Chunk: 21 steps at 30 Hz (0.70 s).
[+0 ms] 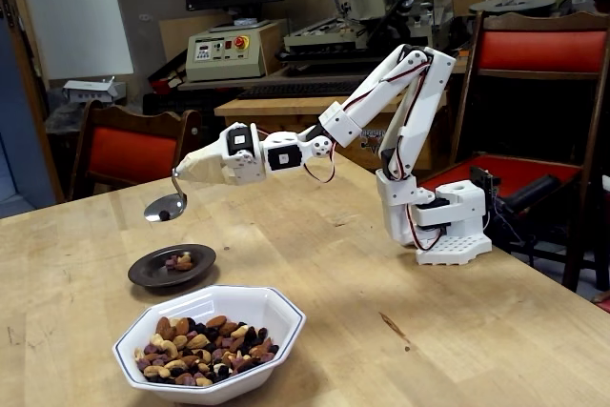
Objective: Use spoon to take food
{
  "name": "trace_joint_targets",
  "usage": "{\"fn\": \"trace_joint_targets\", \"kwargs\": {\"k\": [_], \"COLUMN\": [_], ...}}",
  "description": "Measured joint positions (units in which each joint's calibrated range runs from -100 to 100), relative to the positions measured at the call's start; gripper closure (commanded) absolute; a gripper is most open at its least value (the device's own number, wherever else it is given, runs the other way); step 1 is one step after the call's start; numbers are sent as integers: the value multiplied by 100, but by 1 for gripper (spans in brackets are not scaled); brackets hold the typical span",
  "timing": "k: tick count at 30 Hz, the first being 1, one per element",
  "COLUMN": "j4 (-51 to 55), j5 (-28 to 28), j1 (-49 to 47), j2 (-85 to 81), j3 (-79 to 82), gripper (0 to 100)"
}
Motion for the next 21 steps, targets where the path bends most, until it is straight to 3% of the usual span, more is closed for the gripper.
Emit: {"fn": "trace_joint_targets", "kwargs": {"k": [10, 21], "j4": [0, 0], "j5": [552, 659], "j1": [0, 0], "j2": [0, 0], "j3": [0, 0], "gripper": [96, 96]}}
